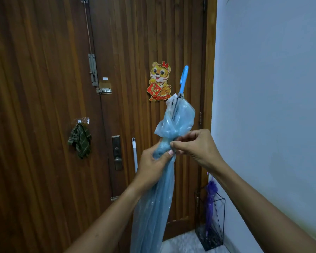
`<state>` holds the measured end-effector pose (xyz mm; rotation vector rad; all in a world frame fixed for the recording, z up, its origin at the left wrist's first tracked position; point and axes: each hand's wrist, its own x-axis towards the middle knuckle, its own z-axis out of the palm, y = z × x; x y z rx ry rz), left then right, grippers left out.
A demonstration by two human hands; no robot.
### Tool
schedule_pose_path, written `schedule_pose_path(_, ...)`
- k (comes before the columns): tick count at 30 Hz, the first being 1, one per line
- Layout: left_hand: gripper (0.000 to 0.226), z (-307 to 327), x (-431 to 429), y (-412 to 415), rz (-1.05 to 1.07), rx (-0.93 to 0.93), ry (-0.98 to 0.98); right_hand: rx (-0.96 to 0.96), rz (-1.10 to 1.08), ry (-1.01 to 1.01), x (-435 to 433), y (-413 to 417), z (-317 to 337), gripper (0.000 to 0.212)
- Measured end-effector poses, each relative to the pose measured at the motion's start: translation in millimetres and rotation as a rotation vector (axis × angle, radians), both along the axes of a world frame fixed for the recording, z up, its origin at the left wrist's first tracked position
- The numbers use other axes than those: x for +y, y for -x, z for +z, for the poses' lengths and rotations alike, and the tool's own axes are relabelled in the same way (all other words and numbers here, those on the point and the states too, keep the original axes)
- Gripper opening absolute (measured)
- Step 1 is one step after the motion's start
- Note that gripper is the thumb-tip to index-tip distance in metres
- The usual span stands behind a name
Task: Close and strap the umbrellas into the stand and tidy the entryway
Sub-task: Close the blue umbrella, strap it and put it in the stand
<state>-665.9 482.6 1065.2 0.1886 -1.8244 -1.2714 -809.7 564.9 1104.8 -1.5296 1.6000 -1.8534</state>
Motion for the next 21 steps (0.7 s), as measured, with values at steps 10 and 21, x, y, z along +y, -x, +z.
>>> schedule_pose_path(10, 0.031, -10, -3, -6, 0.009, -0.01, 0.063, 0.194, -0.011, -0.109, -7, 2, 1, 0.013)
schedule_pose_path(21, 0.024, -20, -19, -17, -0.107, -0.063, -0.262, -0.165, 0.193, -0.181, -2, 5, -15, 0.014)
